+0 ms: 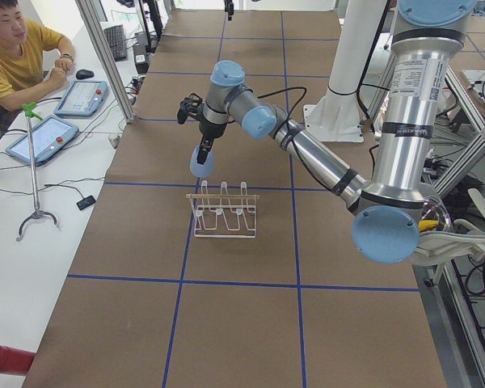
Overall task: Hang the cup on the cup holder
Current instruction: 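Lower the cup with the left gripper onto the rack's top hook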
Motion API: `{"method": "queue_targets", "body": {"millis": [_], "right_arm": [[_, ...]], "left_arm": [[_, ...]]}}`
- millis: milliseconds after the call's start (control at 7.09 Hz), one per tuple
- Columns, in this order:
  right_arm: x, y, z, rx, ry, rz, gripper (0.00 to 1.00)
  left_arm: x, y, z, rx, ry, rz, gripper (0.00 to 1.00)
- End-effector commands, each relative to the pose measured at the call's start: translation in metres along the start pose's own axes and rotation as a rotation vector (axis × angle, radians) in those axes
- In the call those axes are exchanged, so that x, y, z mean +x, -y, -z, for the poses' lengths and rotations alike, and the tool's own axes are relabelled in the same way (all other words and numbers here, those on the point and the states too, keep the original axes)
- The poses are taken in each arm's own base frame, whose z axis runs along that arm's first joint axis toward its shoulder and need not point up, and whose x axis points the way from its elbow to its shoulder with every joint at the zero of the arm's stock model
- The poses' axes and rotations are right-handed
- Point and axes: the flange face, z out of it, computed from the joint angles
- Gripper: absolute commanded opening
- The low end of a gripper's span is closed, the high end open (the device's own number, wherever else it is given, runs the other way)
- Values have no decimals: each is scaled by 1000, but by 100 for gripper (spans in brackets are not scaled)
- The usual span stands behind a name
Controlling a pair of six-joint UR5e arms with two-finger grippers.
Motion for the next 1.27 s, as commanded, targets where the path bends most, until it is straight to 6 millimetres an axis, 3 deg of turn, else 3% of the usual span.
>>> {"method": "queue_targets", "body": {"millis": [0,1128], "right_arm": [[1,-3,-1,-4,-1,-3,100],[2,-3,-2,-5,-1,-10,100]], "left_arm": [[7,-4,-15,-18,17,-9,0],[25,-7,-96,-119,84,-39,0]]}}
